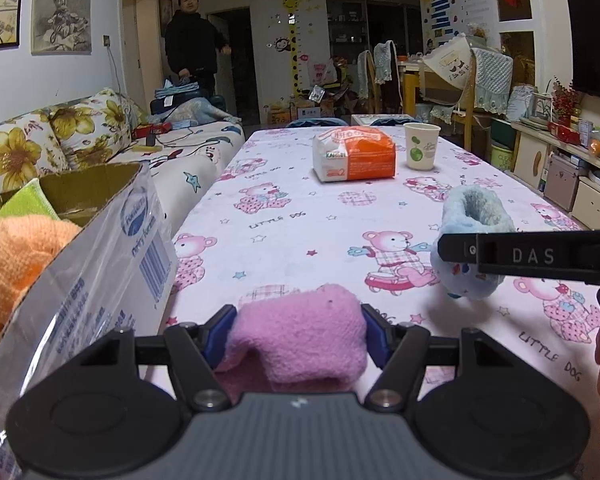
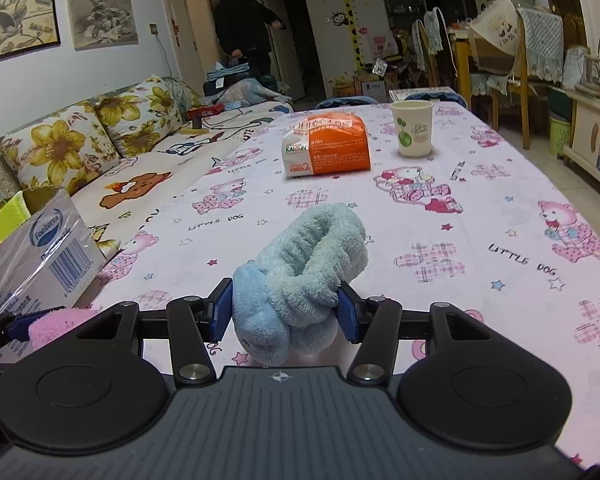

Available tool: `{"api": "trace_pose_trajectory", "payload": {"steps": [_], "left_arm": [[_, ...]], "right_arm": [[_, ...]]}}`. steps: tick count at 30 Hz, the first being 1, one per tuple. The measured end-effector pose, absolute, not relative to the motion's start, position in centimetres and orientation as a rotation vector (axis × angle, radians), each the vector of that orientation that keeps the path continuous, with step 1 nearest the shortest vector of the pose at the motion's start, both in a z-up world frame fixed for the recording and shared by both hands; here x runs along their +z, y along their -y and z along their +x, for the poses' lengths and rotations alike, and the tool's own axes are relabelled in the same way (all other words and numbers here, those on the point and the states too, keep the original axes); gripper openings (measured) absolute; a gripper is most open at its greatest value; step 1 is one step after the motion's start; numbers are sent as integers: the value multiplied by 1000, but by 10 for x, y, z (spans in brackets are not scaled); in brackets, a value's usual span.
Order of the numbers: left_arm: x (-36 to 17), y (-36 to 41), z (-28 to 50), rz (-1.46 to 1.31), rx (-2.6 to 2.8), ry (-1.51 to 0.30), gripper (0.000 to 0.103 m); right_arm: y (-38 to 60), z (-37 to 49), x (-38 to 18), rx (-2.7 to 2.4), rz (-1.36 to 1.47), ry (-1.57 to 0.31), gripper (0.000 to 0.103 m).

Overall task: Organize soft objects
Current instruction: 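Carry the pink sock and blue slipper over the cardboard box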

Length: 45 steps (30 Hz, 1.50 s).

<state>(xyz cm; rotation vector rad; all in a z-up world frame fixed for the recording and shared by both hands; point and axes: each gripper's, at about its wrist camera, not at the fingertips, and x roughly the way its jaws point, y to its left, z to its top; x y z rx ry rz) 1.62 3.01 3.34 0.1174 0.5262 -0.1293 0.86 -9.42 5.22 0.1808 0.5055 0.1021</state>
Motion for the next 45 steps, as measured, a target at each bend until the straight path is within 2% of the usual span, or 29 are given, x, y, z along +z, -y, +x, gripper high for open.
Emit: {"api": "trace_pose_trajectory", "payload": {"steps": [45], "left_arm": [[96,-67,-42,19,-228,-318,65]], "right_arm": [[72,-32,66,118,133,-502,66]]}}
